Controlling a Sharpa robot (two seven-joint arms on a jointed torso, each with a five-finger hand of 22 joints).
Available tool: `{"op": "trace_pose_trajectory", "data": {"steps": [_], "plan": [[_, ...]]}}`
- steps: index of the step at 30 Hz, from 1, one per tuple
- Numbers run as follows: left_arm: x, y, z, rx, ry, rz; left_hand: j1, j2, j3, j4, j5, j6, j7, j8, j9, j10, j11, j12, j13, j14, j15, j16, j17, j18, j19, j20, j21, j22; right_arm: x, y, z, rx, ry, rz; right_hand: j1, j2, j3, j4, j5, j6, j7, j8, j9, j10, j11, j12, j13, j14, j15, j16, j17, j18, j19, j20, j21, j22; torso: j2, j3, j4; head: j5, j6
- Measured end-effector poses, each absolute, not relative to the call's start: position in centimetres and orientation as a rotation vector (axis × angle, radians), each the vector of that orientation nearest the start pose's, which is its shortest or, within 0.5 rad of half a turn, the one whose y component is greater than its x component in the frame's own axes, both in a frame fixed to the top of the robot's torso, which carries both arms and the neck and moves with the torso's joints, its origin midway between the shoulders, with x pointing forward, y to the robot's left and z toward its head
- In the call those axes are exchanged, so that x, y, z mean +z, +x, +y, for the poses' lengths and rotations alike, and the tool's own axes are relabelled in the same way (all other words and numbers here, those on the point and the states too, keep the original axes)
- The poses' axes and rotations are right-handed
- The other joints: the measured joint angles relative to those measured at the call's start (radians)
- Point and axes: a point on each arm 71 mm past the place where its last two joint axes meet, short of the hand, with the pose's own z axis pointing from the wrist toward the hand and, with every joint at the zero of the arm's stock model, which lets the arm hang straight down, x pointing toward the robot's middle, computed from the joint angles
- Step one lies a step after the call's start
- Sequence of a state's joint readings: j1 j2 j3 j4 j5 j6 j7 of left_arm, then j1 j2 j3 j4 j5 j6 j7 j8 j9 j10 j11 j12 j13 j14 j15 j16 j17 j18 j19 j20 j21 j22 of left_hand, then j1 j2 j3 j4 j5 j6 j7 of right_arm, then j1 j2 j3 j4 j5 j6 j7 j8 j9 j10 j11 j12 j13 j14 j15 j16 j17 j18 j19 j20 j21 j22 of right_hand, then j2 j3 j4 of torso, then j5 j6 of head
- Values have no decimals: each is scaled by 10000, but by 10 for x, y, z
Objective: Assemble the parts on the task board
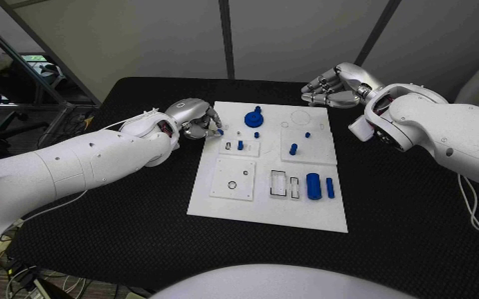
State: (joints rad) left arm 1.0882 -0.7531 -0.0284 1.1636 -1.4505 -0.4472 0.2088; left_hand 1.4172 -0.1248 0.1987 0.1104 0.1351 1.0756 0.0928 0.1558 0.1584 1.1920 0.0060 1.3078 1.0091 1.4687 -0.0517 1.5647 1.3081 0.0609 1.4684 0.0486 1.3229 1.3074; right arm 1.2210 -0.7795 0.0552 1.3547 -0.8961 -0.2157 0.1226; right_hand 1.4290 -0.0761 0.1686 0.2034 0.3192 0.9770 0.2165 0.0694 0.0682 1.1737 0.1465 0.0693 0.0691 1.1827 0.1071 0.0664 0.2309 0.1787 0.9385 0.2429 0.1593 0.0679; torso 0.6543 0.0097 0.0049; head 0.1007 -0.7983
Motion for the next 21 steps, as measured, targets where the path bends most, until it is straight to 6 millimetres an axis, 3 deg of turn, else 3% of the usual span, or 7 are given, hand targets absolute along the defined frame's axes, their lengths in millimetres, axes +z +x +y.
{"op": "trace_pose_trajectory", "data": {"steps": [21], "plan": [[-245, 515, 253, -6504, 1832, 15726, 0, 0, -27, 26, 0, -37, 37, -86, -20, -37, 36, 0, -2, -35, 35, 0, 0, -1, -37, 36, -1, 0, -152, 528, -214, 10514, 2918, 16552, 0, 0, 0, 0, 0, 0, 0, 0, 0, 0, 0, 0, 0, 0, 0, 0, 1, 0, 0, 0, 0, 0, -1, -3, 2, -2, 7]]}}
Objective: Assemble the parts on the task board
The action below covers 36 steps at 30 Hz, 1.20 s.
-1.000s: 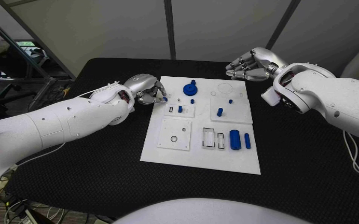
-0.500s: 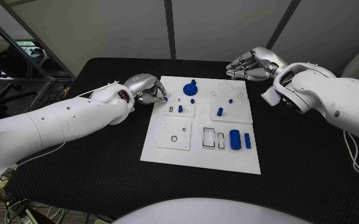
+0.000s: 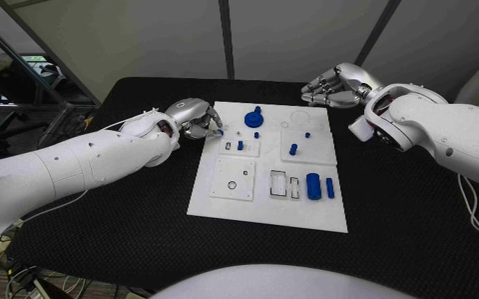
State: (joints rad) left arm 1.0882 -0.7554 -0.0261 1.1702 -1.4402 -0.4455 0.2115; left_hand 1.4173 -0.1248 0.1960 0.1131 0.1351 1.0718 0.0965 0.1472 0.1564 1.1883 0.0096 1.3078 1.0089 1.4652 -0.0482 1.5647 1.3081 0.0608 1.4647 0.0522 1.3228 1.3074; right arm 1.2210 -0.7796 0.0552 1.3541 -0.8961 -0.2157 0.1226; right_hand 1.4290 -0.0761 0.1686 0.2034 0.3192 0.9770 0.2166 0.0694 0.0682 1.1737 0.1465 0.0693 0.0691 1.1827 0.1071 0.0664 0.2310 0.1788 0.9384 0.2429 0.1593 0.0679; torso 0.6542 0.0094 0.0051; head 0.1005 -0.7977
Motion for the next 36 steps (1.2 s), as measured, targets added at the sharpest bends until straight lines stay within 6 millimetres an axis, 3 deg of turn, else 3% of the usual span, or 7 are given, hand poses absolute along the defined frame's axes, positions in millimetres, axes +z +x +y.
{"op": "trace_pose_trajectory", "data": {"steps": [19, 36], "plan": [[-245, 514, 254, -6548, 1814, 15894, 55, -239, -85, 27, 0, -108, 36, -145, -33, -1, 71, 0, -10, 36, 36, 0, 0, 0, 37, 36, 0, 0, -152, 528, -214, 10511, 2919, 16552, 0, 0, 27, -27, 0, 0, 0, 0, 0, 0, 0, 0, 0, 0, 0, 0, 1, 0, 0, 0, -50, 0, -3, 2, 3, 1, -12], [-245, 514, 253, -6578, 1803, 15912, 58, -237, -85, 27, 0, -107, 35, -145, -32, 70, 143, 0, 76, 1, 70, 0, 0, 0, 2, 71, 116, 0, -152, 529, -214, 10514, 2918, 16552, 0, 0, 26, -27, 0, 0, 0, 0, 0, 0, 0, 0, 0, 0, 0, 0, -7, 0, 0, 0, -50, 0, -1, 2, -2, 11, 3]]}}
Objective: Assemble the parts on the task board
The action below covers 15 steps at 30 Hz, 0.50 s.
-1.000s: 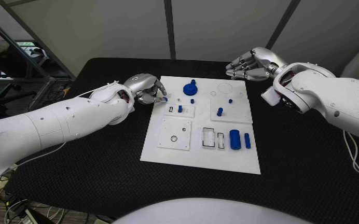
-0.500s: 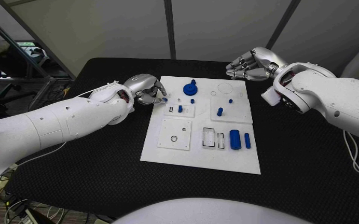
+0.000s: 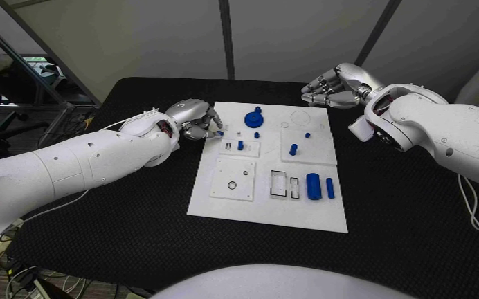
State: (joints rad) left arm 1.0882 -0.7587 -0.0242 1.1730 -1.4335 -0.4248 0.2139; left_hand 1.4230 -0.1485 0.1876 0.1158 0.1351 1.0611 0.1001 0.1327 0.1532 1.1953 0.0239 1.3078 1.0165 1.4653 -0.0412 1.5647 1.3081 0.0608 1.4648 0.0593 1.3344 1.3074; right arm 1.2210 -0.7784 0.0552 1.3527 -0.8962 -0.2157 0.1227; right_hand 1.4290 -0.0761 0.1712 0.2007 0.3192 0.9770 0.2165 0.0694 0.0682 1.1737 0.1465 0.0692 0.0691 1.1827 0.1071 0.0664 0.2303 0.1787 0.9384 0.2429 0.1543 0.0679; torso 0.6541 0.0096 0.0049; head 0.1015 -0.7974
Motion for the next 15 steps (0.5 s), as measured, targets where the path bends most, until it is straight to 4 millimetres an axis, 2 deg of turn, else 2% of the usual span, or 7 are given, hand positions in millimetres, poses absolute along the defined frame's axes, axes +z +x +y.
{"op": "trace_pose_trajectory", "data": {"steps": [15], "plan": [[-244, 515, 252, -6603, 1737, 15832, 76, 168, 56, 56, 0, 1, 0, -39, 1, 0, 0, 0, 23, 0, 0, 0, 0, 0, 0, 0, 43, 0, -152, 529, -214, 10516, 2917, 16553, 0, 0, 0, 0, 0, 0, 0, 0, 0, 0, 0, 0, 0, 0, 0, 0, 1, 1, 0, 0, 0, 0, 2, 2, -4, -1, -16]]}}
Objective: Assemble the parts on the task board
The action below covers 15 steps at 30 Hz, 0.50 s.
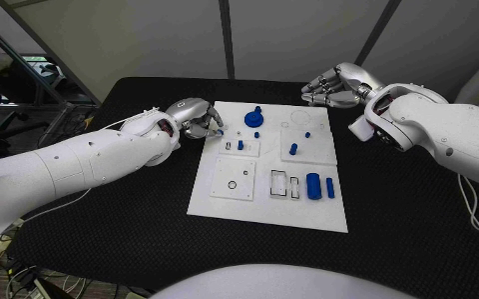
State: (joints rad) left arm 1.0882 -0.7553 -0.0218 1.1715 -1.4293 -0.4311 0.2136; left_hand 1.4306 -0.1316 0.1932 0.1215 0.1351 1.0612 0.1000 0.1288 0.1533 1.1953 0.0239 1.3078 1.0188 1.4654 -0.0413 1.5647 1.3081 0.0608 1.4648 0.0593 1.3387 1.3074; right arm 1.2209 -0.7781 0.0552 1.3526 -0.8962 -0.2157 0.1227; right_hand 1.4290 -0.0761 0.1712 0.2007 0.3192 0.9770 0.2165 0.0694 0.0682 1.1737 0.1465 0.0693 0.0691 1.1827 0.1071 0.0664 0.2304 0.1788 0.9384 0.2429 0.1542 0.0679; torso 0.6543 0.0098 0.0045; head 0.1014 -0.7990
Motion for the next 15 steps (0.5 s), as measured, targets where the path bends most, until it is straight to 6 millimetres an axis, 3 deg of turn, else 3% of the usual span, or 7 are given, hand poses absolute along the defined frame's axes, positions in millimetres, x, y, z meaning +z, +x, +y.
{"op": "trace_pose_trajectory", "data": {"steps": [15], "plan": [[-244, 515, 251, -6630, 1702, 15791, 79, 97, 28, 28, 0, 37, 36, 0, 0, 0, 0, 0, 15, 0, 0, 0, 0, 1, 0, -1, 35, 0, -152, 529, -213, 10532, 2908, 16556, 0, 0, 0, 0, 0, 0, 0, 0, 0, 0, 0, 0, 0, 0, 0, 0, 1, 0, 0, 0, 0, 0, 0, 1, -1, -10, -6]]}}
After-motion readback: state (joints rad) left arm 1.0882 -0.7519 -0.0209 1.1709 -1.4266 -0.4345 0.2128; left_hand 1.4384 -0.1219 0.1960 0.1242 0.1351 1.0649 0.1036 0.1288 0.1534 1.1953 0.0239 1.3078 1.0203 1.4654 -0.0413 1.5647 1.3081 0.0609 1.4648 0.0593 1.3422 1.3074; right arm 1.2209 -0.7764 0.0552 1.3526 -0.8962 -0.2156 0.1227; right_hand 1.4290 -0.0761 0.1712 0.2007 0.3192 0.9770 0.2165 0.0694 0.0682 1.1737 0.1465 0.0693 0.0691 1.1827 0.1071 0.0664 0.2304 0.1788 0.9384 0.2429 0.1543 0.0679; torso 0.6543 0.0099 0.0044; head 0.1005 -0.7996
